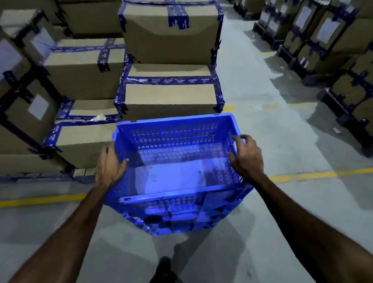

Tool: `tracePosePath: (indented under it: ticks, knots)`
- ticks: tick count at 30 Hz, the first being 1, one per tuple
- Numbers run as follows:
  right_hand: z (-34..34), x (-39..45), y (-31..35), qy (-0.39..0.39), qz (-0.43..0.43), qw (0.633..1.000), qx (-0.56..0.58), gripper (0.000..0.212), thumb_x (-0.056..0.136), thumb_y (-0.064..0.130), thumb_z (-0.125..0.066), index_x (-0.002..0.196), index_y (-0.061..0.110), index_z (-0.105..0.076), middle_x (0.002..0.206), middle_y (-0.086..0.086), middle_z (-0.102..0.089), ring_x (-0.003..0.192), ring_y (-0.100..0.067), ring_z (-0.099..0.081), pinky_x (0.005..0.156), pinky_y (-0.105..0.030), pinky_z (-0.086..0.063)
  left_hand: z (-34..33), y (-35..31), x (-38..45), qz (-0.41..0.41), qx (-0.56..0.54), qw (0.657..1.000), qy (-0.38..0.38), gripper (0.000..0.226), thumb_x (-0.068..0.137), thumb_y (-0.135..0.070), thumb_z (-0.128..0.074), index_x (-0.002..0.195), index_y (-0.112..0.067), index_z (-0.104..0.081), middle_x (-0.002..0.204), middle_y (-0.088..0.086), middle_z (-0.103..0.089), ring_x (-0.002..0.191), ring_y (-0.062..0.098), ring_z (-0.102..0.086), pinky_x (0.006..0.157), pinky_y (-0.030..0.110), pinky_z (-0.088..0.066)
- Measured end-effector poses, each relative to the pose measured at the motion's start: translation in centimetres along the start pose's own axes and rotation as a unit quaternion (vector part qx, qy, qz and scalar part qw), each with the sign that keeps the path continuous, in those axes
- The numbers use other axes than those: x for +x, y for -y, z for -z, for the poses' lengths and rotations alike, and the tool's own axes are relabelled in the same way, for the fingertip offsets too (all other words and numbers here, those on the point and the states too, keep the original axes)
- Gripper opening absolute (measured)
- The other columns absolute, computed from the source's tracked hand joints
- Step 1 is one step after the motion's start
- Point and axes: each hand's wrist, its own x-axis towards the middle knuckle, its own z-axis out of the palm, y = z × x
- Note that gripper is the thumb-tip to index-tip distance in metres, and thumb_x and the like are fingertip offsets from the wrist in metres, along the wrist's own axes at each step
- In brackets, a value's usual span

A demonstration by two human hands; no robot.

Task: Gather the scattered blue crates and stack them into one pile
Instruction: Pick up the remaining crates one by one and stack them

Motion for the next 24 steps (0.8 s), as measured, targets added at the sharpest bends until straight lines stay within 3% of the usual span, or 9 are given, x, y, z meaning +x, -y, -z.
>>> tracePosePath:
  ticks: [4,5,7,10,18,24]
  knots:
    - [-0.2,-0.1,-2.3,0.118,-0.195,0.967,0.112,0.078,0.085,0.032,-0.069,0.152,0.017,-0.031,0.140,-0.024,-0.049,0.121,-0.046,-0.054,0.096,-0.053,-0.047,0.2,0.9,-1.6,0.081,-0.050,0.995,0.034,0.076,0.087,-0.028,-0.076,0.149,-0.019,-0.032,0.127,0.025,-0.063,0.110,0.050,-0.063,0.087,0.055,-0.054]
    - [-0.3,-0.1,-2.6,0.152,-0.238,0.950,0.131,0.075,0.085,0.032,-0.067,0.149,0.016,-0.033,0.136,-0.025,-0.053,0.117,-0.045,-0.057,0.095,-0.050,-0.047,0.2,0.9,-1.7,0.103,-0.066,0.992,0.036,0.067,0.087,-0.026,-0.076,0.142,-0.016,-0.040,0.125,0.025,-0.065,0.109,0.048,-0.064,0.085,0.051,-0.054]
    - [-0.4,-0.1,-2.8,0.186,-0.277,0.931,0.146,0.049,0.084,0.031,-0.065,0.126,0.010,-0.051,0.124,-0.024,-0.063,0.103,-0.041,-0.061,0.088,-0.044,-0.051,0.2,1.0,-1.6,0.131,-0.096,0.986,0.034,0.049,0.084,-0.026,-0.076,0.125,-0.011,-0.053,0.115,0.022,-0.068,0.100,0.044,-0.067,0.080,0.047,-0.056]
    - [-0.6,0.2,-2.6,0.184,-0.295,0.926,0.145,0.031,0.082,0.034,-0.065,0.099,0.011,-0.054,0.114,-0.022,-0.067,0.098,-0.040,-0.064,0.081,-0.040,-0.053,-0.4,1.4,-0.6,0.155,-0.075,0.985,0.025,0.036,0.078,-0.028,-0.071,0.110,-0.013,-0.063,0.101,0.021,-0.072,0.091,0.041,-0.070,0.078,0.047,-0.059]
    - [-1.4,0.2,-2.9,0.175,-0.290,0.932,0.125,0.031,0.085,0.038,-0.066,0.096,0.011,-0.054,0.113,-0.022,-0.066,0.099,-0.043,-0.064,0.080,-0.042,-0.052,-0.5,-0.1,-1.6,0.174,-0.043,0.984,-0.024,0.031,0.089,-0.016,-0.066,0.116,-0.002,-0.067,0.105,0.030,-0.069,0.101,0.047,-0.067,0.084,0.046,-0.053]
    - [-2.0,0.6,-3.3,0.170,-0.300,0.929,0.134,0.031,0.086,0.038,-0.064,0.095,0.008,-0.058,0.105,-0.019,-0.065,0.088,-0.039,-0.061,0.076,-0.040,-0.052,-0.7,0.6,-1.0,0.179,-0.035,0.983,-0.017,0.027,0.085,-0.023,-0.068,0.106,-0.005,-0.068,0.100,0.027,-0.071,0.091,0.045,-0.069,0.082,0.051,-0.059]
